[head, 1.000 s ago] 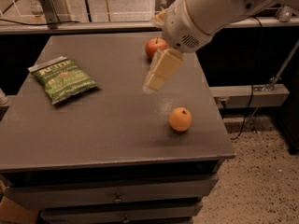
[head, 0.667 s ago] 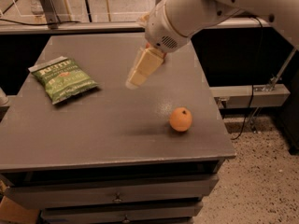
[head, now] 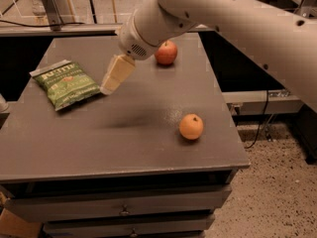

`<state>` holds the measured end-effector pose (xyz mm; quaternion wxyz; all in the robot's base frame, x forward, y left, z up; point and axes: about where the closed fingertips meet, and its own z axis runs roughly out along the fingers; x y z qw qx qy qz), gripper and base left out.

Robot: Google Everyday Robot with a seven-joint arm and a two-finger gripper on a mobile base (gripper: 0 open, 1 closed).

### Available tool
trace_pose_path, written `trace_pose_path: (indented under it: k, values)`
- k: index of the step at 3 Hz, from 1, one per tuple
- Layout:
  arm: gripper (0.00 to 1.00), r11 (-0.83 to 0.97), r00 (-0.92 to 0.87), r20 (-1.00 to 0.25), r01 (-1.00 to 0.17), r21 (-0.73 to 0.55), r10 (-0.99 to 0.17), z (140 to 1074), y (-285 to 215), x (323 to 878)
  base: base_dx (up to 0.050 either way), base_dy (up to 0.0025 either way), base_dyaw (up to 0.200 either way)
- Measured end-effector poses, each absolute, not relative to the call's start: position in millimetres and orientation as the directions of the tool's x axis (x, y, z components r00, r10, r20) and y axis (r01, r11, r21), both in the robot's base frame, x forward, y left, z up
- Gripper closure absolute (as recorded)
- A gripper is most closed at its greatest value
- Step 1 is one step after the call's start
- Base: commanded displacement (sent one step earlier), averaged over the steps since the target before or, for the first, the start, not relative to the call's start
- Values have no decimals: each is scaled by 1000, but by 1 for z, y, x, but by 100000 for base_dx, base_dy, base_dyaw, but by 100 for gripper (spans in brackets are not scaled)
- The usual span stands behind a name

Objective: Pick green jalapeno chip bag

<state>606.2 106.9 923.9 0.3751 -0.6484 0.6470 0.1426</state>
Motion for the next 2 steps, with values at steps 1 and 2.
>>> trace_pose_path:
  k: [1, 2]
  values:
    - [0, 111, 114, -688, -955, -274, -717, 904, 140, 617, 0, 0, 0]
    - [0, 101, 104, -697, -964, -247, -709, 885, 166, 625, 0, 0, 0]
